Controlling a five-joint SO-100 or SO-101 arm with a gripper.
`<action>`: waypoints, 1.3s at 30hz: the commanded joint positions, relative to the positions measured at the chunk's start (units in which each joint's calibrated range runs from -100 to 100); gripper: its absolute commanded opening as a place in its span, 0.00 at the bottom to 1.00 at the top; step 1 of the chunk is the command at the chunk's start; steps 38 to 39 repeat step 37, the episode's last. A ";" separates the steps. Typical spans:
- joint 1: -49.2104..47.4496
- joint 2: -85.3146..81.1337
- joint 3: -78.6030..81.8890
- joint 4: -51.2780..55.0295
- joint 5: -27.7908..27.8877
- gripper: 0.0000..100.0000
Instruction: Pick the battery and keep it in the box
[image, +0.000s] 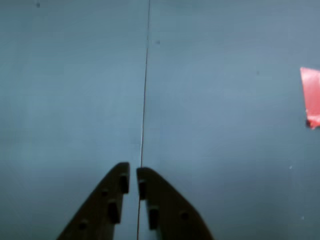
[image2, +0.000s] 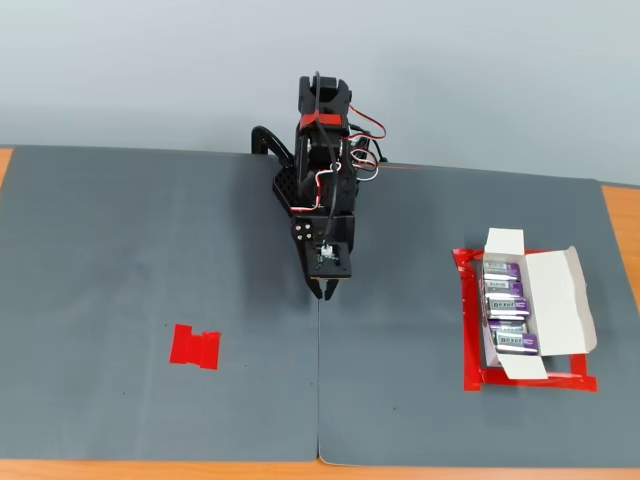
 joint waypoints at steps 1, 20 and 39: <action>0.37 -0.51 -2.72 7.34 -0.36 0.02; 0.22 -0.26 -6.07 17.93 -2.60 0.02; 0.22 -0.26 -6.07 17.93 -2.60 0.02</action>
